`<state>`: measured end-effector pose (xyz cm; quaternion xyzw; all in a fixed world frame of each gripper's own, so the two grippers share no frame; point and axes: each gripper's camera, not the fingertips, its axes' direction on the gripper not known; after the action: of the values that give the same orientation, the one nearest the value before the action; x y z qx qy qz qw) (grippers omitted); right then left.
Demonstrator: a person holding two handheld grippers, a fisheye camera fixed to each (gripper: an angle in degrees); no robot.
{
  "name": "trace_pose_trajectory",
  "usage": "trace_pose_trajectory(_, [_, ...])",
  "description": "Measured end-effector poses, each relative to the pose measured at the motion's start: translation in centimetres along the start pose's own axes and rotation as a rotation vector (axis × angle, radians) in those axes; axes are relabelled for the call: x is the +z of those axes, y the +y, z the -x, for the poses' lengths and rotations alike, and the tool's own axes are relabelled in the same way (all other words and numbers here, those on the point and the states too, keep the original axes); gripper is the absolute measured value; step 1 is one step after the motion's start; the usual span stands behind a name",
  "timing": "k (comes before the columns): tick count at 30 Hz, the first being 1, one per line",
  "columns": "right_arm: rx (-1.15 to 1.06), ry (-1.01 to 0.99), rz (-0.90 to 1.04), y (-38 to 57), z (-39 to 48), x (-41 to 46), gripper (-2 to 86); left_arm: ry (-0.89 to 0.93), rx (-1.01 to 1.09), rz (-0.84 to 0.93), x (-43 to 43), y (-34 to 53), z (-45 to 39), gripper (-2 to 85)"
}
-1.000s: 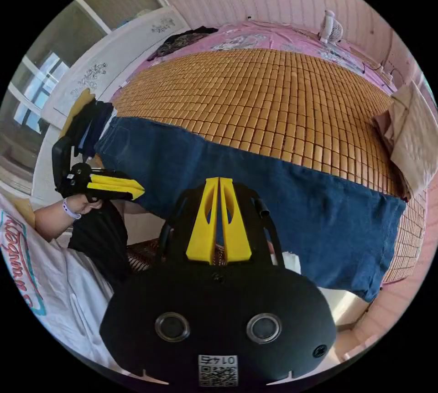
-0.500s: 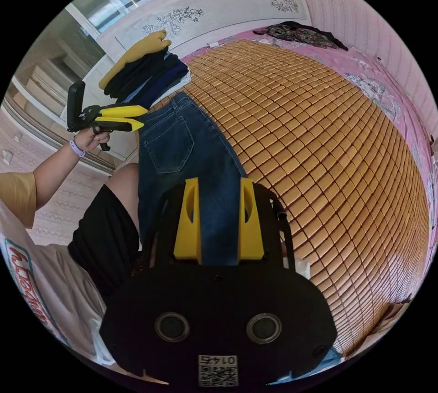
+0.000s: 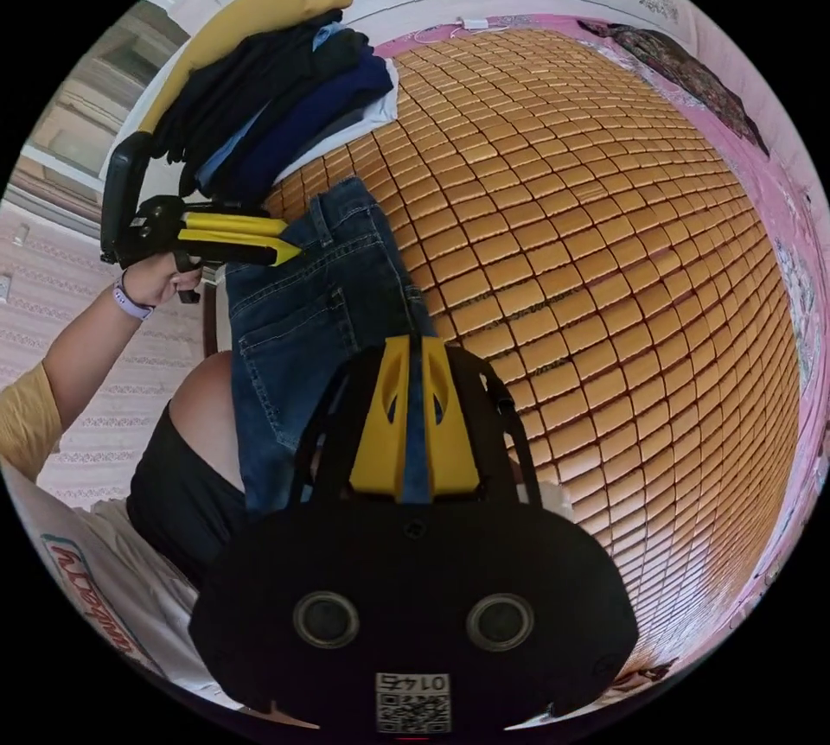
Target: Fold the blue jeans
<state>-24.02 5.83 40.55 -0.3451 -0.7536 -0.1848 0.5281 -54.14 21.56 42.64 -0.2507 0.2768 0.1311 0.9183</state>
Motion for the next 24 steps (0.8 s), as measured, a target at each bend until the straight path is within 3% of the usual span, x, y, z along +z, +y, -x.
trace_pose_trajectory(6, [-0.17,-0.093,-0.172,0.2,1.4,-5.0,-0.1,0.01,-0.13,-0.178,-6.1,3.6,-0.3,0.4])
trace_pose_trajectory(11, [-0.108,-0.072,-0.079,-4.0,2.1,-1.6,-0.1,-0.025,-0.311,-0.042,-1.5,3.4,1.7,1.5])
trace_pose_trajectory(17, [-0.016,0.093,0.017,-6.8,3.6,2.0,-0.1,-0.169,-0.217,0.046,1.4,1.8,0.5,3.0])
trace_pose_trajectory(22, [0.09,0.096,-0.119,-9.0,2.2,-0.8,-0.7,-0.291,-0.277,0.033,2.0,-0.5,2.9,3.5])
trace_pose_trajectory(24, [0.146,0.07,-0.198,-8.8,1.0,-3.5,-0.9,-0.169,-0.409,0.035,1.2,-1.1,5.2,3.7])
